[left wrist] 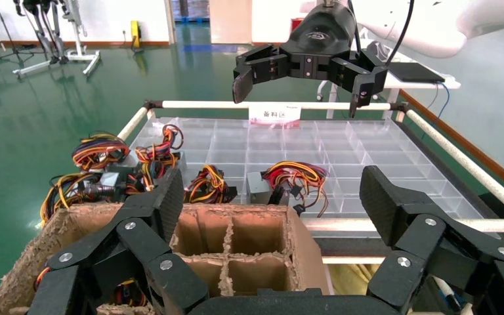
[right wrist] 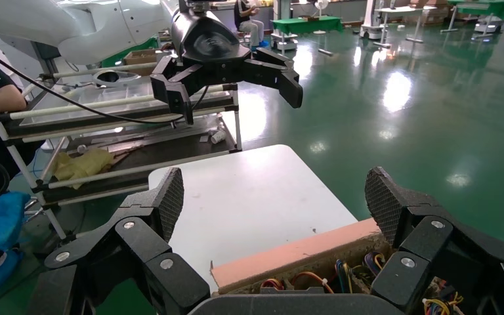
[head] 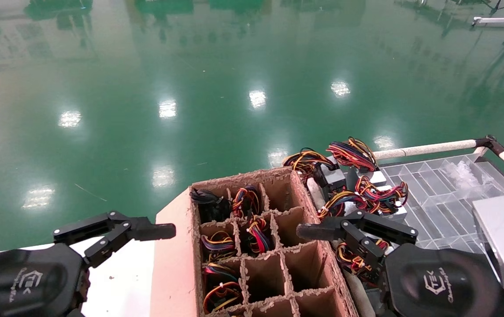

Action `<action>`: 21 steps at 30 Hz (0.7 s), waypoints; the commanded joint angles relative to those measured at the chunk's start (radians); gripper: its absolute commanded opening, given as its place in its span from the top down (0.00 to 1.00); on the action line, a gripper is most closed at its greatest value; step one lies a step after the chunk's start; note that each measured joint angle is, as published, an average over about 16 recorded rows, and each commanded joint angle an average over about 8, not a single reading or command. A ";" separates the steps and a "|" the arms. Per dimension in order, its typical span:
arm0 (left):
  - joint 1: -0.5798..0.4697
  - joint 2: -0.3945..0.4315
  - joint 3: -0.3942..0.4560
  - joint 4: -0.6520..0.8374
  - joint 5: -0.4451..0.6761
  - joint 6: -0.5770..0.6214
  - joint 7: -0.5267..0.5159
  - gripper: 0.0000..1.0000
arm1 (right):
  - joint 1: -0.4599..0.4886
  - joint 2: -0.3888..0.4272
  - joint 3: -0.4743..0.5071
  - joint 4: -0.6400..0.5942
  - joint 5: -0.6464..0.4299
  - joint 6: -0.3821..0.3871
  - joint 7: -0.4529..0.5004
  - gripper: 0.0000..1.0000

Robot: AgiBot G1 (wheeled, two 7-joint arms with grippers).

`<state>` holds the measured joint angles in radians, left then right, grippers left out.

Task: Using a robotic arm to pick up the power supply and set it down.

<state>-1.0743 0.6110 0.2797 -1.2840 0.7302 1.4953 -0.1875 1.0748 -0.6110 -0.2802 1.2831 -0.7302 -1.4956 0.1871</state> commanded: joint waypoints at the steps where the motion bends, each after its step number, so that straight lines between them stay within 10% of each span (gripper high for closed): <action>1: 0.000 0.000 0.000 0.000 0.000 0.000 0.000 1.00 | 0.000 0.000 0.000 0.000 0.000 0.000 0.000 0.00; 21: 0.000 0.000 0.000 0.000 0.000 0.000 0.000 1.00 | 0.000 0.000 0.000 0.000 0.000 0.000 0.000 0.00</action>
<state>-1.0743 0.6110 0.2798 -1.2840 0.7302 1.4953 -0.1875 1.0748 -0.6110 -0.2802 1.2831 -0.7302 -1.4956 0.1872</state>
